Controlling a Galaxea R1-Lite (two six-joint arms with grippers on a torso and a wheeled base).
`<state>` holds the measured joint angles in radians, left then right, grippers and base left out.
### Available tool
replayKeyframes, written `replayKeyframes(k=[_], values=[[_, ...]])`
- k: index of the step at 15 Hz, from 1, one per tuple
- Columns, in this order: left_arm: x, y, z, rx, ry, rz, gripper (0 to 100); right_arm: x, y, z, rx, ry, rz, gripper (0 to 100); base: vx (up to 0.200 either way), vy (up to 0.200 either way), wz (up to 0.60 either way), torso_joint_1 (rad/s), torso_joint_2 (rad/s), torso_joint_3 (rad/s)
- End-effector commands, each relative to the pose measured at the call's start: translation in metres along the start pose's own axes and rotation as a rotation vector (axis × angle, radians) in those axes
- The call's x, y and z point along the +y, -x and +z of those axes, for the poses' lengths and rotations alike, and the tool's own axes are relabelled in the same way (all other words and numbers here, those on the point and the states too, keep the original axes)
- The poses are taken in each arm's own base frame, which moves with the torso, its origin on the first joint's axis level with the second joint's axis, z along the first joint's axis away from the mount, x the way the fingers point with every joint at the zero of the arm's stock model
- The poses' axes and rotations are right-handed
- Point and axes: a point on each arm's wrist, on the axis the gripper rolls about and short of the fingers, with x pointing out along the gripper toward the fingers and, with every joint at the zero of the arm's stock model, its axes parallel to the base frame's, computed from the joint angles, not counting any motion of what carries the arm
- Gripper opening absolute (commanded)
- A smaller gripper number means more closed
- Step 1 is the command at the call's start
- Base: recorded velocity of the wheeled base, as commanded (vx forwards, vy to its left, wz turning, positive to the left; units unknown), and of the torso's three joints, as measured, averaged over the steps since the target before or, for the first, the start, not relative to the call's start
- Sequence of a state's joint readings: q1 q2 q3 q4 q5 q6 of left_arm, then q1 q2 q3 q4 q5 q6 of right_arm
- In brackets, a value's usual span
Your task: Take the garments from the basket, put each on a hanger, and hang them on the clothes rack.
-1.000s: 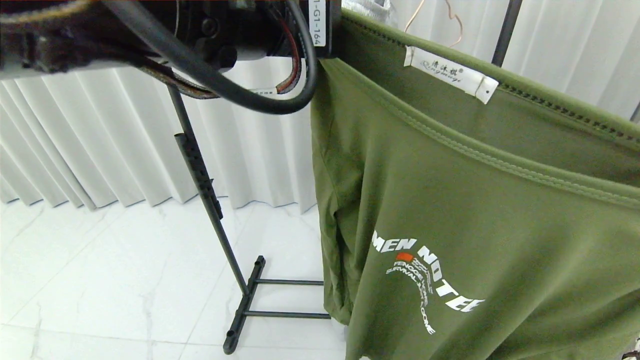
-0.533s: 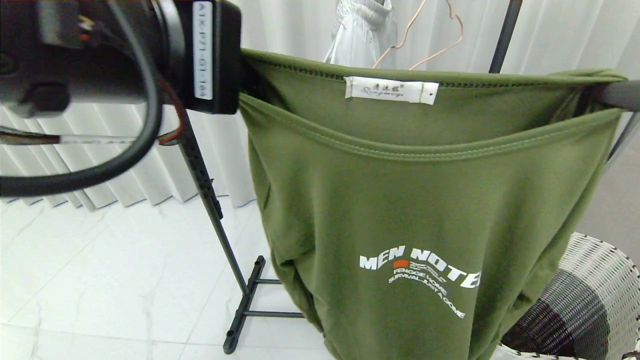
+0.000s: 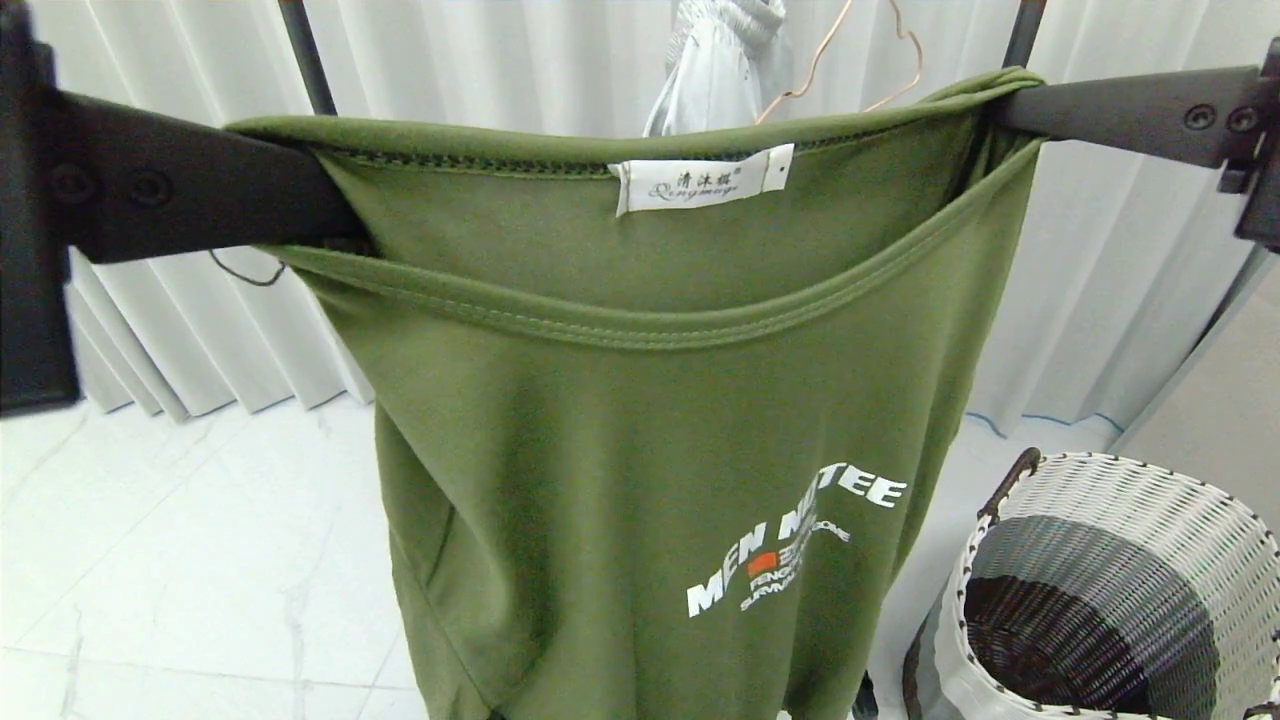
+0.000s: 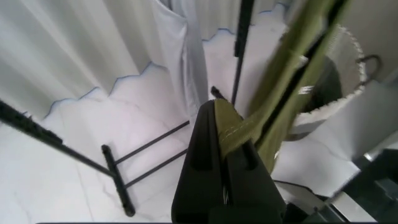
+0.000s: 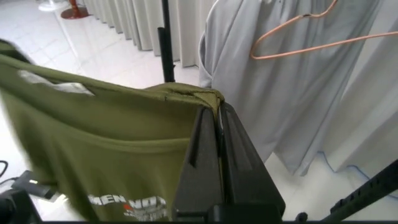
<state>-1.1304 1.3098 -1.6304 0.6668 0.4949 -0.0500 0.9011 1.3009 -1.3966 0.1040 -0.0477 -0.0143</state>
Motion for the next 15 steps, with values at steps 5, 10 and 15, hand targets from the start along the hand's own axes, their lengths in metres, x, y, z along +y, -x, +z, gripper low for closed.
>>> replayKeyframes(k=[5,10,15], values=[[0.025,-0.014,0.009,0.008,-0.033,0.158,0,-0.017,0.004,0.001,0.022,0.042,-0.11,0,0.0,0.0,0.0,0.0,0.0,0.0],[0.022,-0.028,0.016,0.003,0.006,0.136,0,-0.018,0.007,-0.002,0.038,0.045,-0.126,0,0.0,0.0,0.0,0.0,0.0,0.0],[0.026,-0.029,0.017,0.002,0.013,0.144,0,-0.019,0.008,-0.003,0.05,0.045,-0.131,0,0.0,0.0,0.0,0.0,0.0,0.0]])
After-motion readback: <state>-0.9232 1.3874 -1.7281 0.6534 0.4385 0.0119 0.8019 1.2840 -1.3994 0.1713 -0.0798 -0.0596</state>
